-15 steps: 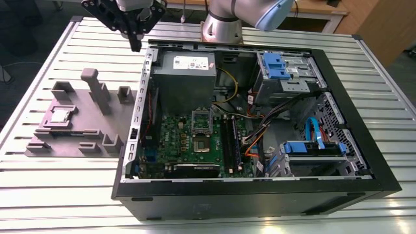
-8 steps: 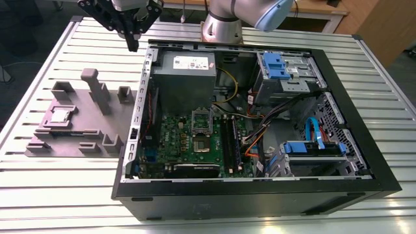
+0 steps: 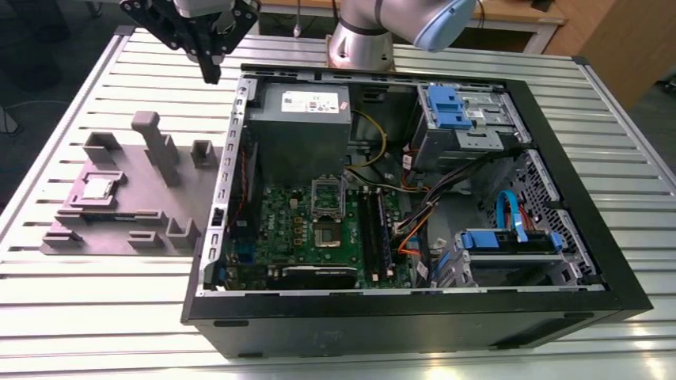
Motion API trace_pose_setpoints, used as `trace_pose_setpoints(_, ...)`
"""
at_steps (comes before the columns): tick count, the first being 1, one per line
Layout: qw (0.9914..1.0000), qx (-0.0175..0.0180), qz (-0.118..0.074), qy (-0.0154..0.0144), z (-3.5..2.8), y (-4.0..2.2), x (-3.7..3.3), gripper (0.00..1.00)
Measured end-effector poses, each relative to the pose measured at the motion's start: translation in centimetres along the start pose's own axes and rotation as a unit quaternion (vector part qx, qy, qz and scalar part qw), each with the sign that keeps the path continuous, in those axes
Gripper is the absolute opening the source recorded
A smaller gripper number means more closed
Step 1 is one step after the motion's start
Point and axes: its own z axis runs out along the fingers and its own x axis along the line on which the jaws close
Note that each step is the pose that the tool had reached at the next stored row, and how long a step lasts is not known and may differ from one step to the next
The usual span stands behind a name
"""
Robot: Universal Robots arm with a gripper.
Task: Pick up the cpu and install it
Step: 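Reach for the cpu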
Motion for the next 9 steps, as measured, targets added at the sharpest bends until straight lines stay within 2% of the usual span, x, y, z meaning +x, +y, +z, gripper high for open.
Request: trace_pose_setpoints(9,1.00000,0.0000,0.000,0.0000,-0.01,-0.04,0.52,0.11)
